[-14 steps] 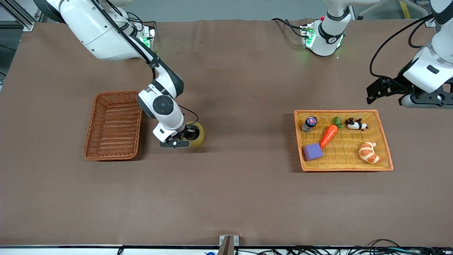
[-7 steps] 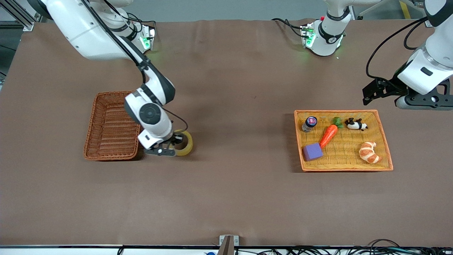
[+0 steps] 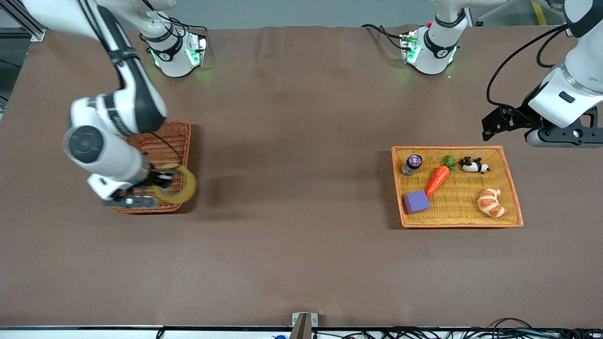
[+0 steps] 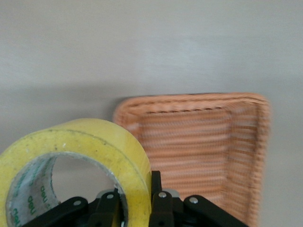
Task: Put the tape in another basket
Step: 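Carry the tape with the right gripper into the empty wicker basket, then lower the tape into the basket and open the right gripper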
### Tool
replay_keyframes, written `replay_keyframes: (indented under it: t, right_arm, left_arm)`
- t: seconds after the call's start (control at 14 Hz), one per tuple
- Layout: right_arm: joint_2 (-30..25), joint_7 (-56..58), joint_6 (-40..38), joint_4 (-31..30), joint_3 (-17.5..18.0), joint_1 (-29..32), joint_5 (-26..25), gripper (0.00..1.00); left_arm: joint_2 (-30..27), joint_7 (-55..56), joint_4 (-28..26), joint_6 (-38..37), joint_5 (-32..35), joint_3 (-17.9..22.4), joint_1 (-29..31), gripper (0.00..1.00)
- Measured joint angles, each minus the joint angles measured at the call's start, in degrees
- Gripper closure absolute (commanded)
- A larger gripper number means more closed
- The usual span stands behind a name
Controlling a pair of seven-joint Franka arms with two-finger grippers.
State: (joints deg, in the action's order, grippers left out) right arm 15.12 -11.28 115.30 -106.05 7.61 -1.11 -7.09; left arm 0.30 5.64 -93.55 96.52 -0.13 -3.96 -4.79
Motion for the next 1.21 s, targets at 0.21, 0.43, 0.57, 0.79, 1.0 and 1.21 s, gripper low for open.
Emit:
replay_keyframes:
  t: [0.21,0.43,0.57,0.79,1.0,1.21]
  right_arm:
    - [-3.8,7.2,1.5,-6.3,-5.0,0.1,0.2,1.00]
    - [-6.2,13.0,11.4,-16.4,-9.7,0.1,0.2,1.00]
    - [-6.5,14.2,18.1,-22.3,-11.3,0.1,0.2,1.00]
    - [-6.5,14.2,28.0,-29.1,-11.9,0.1,0.2,0.98]
    - [-6.3,14.2,32.3,-33.0,-11.9,0.1,0.2,0.92]
    - [-5.8,14.2,34.6,-35.0,-11.9,-0.1,0.2,0.83]
  left_arm:
    - [0.1,0.0,0.0,0.0,0.9,-0.2,0.0,0.00]
    - [0.1,0.0,0.0,0.0,1.2,-0.9,0.0,0.00]
    - [0.1,0.0,0.0,0.0,1.2,-1.1,0.0,0.00]
    - [0.1,0.0,0.1,0.0,1.2,-1.1,0.0,0.00]
    - [0.1,0.0,0.1,0.0,1.2,-1.1,0.3,0.00]
    - [0.1,0.0,0.1,-0.2,1.2,-1.1,0.3,0.00]
